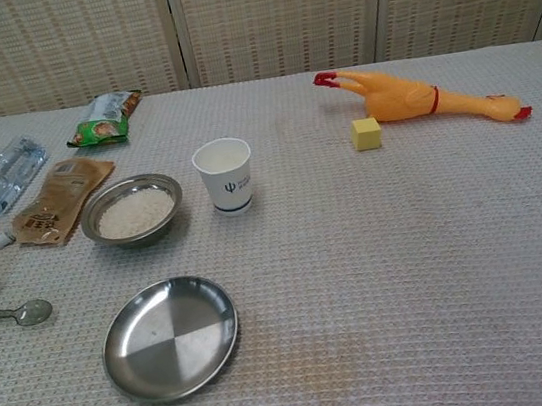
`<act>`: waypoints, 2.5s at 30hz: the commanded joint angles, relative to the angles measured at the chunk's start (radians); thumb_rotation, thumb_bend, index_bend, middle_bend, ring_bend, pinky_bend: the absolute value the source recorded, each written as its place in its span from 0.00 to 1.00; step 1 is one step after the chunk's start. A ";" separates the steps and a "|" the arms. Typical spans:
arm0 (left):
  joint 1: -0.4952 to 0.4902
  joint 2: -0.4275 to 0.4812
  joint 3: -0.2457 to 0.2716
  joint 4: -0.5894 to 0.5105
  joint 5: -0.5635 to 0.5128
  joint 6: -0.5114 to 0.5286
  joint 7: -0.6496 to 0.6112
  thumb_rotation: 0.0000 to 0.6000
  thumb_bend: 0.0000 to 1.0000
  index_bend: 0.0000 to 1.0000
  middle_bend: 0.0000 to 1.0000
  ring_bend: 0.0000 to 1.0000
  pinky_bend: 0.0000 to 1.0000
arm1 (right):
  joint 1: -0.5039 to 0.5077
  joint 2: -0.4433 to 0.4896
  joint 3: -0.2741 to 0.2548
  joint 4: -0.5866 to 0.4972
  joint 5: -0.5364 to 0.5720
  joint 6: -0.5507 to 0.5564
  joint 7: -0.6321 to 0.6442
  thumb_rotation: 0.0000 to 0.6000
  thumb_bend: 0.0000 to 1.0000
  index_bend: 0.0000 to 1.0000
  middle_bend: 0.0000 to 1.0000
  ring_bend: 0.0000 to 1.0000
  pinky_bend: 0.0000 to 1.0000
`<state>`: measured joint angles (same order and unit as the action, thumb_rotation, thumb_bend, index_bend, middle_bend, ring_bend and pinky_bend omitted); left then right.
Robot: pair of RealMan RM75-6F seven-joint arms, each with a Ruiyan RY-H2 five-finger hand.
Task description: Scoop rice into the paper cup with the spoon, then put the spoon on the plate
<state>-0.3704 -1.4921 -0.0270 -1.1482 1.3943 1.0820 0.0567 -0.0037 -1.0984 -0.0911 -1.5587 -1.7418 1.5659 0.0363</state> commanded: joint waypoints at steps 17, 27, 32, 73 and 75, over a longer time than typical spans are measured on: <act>-0.075 0.164 -0.060 -0.288 0.016 0.031 0.242 1.00 0.62 0.76 1.00 1.00 1.00 | -0.003 0.000 -0.004 0.002 -0.019 0.013 0.003 1.00 0.12 0.00 0.00 0.00 0.00; -0.189 0.124 -0.130 -0.313 -0.131 -0.070 0.513 1.00 0.62 0.79 1.00 1.00 1.00 | -0.005 0.003 -0.004 0.004 -0.021 0.020 0.013 1.00 0.12 0.00 0.00 0.00 0.00; -0.240 0.101 -0.163 -0.362 -0.230 -0.065 0.692 1.00 0.63 0.79 1.00 1.00 1.00 | 0.000 0.004 -0.005 0.004 -0.017 0.006 0.017 1.00 0.12 0.00 0.00 0.00 0.00; -0.327 -0.199 -0.104 0.003 -0.233 0.162 1.067 1.00 0.57 0.73 1.00 1.00 1.00 | 0.024 0.100 -0.087 -0.038 -0.104 -0.020 0.182 1.00 0.12 0.00 0.00 0.00 0.00; -0.326 -0.192 -0.104 -0.015 -0.238 0.148 1.055 1.00 0.57 0.73 1.00 1.00 1.00 | 0.023 0.100 -0.087 -0.038 -0.103 -0.017 0.181 1.00 0.12 0.00 0.00 0.00 0.00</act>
<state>-0.6982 -1.6885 -0.1313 -1.1544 1.1592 1.2378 1.1189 0.0189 -0.9988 -0.1779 -1.5966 -1.8450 1.5483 0.2170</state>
